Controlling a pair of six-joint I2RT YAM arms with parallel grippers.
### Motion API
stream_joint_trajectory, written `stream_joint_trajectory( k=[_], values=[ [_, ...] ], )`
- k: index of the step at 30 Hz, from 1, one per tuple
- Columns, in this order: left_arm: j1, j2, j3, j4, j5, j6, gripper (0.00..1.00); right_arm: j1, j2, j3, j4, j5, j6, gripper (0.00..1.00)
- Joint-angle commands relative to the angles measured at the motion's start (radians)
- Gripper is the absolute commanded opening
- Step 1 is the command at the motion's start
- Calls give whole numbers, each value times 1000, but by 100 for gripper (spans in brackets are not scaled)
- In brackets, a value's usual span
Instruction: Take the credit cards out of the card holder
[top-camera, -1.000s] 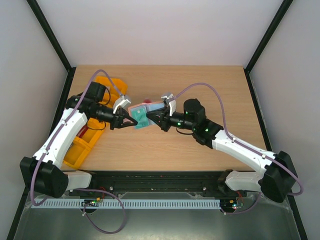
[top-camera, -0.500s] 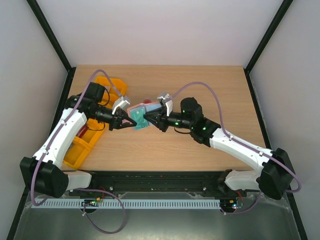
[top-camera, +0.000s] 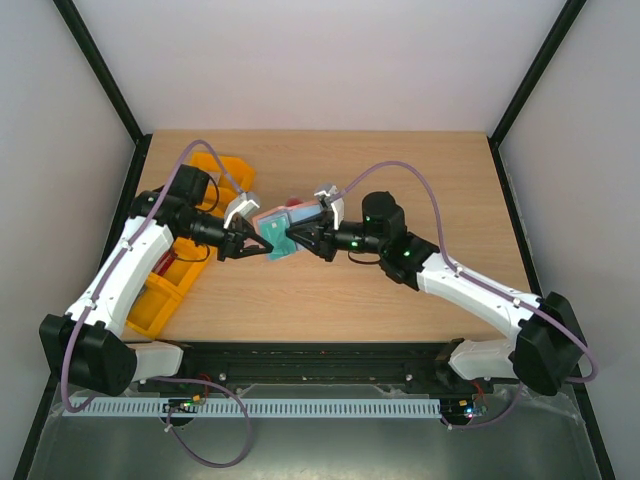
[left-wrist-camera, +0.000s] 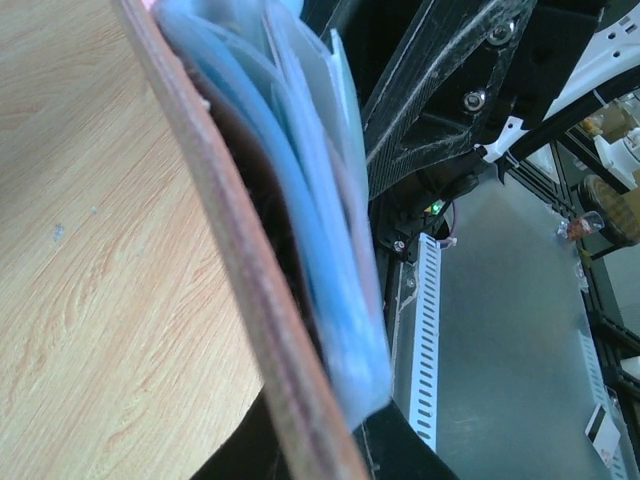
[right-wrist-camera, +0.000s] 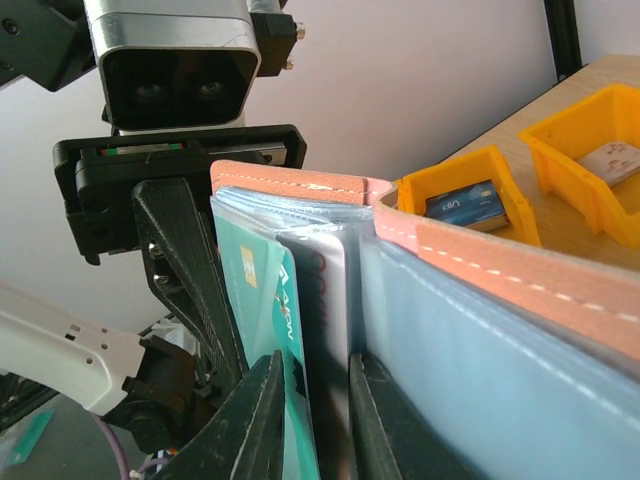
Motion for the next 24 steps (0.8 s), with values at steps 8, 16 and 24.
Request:
stream_joint_trajectory(
  k=[8,16,24],
  values=[
    [-27,0,-17,105,75,-45,2,47,15,23,112,-174,36,2],
    [-26,-7,-19,57,113,23,3,47,-45,-21,160,-194,25,4],
    [-26,-17,-20,95,79,-25,3,139,10,97,52,-251,-27,15]
  ],
)
